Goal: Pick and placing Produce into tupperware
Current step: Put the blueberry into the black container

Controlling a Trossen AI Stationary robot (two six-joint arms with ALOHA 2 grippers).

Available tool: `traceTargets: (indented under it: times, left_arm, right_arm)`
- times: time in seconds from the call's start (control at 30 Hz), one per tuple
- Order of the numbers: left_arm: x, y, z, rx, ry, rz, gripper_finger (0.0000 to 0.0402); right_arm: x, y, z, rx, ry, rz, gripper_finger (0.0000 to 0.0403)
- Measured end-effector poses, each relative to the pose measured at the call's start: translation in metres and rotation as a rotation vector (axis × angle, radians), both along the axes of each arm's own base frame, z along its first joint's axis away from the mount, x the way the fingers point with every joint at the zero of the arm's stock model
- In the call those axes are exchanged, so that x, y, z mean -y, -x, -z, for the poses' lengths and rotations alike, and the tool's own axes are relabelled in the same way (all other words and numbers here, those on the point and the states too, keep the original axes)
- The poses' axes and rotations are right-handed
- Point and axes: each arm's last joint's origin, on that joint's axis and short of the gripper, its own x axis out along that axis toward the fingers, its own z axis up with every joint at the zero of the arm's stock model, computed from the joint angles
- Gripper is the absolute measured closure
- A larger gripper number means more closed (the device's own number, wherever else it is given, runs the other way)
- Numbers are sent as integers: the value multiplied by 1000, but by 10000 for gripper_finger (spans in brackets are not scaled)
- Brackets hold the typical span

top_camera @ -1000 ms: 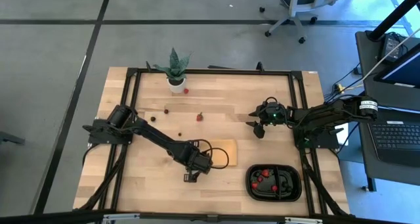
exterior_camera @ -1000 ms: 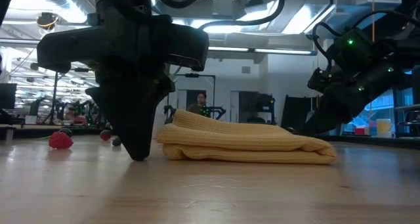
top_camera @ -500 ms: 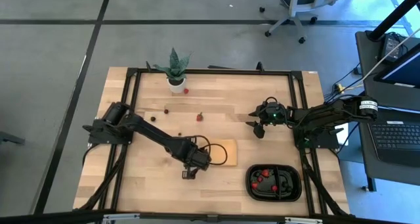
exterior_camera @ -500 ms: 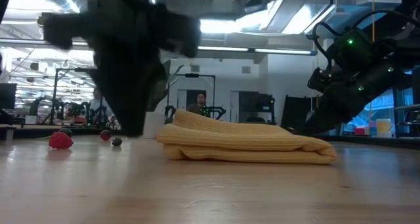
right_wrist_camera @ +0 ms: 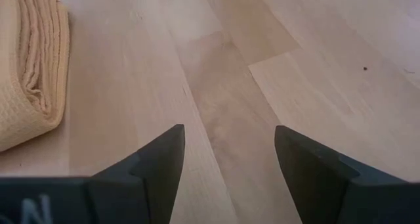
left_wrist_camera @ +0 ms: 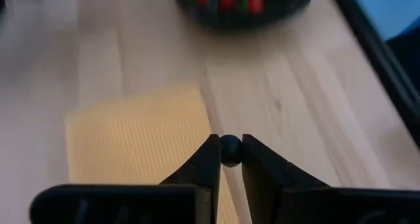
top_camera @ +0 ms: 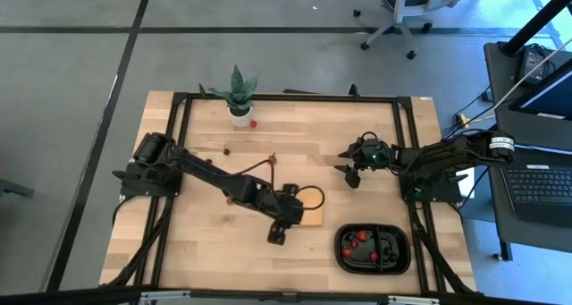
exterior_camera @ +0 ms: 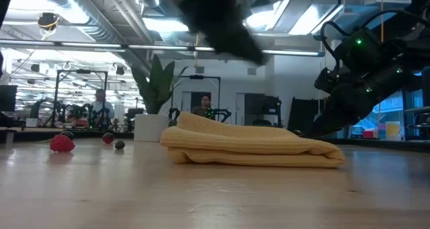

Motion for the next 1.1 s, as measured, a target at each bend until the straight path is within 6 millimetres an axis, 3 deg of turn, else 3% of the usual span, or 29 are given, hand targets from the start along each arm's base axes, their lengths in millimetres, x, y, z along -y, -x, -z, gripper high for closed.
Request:
traceTargets:
  times: [0.23,0.53,0.8,1.1]
  left_arm:
    - [-2,-29,-8,340,-62,130,355]
    - [-6,-57,24,522,18,209,354]
    - [-3,-97,44,571,51,244,354]
    - [5,-126,64,459,55,269,353]
  right_arm:
    - [0,0,0,2,-2,2,166]
    - [0,0,0,8,-26,18,166]
    - [0,0,0,9,-29,21,166]
    - [0,0,0,12,-46,33,166]
